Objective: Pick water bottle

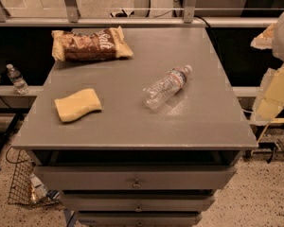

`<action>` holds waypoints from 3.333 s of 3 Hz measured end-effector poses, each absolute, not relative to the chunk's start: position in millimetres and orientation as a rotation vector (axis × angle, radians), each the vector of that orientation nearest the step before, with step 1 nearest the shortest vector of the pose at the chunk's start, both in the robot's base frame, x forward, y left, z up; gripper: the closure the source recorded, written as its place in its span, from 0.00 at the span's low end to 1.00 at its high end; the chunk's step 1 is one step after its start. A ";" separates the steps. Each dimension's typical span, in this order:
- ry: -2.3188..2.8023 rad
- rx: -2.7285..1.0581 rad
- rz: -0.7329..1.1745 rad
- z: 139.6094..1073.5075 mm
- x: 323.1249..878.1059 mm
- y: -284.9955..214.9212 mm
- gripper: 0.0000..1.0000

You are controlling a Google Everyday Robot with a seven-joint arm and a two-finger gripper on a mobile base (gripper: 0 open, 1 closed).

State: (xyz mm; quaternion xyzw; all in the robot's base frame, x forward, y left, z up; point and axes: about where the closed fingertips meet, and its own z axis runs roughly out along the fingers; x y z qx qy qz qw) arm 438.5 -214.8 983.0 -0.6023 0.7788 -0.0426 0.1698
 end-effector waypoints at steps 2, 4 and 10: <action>2.108 -1.840 -0.061 973.6 468.4 -184.2 0.00; 1.851 -2.110 0.080 941.2 530.3 -97.9 0.00; 1.838 -2.258 0.152 849.5 560.5 -55.8 0.64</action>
Offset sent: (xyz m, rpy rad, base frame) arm 0.0729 0.0736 -0.0275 0.0375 0.0601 0.3092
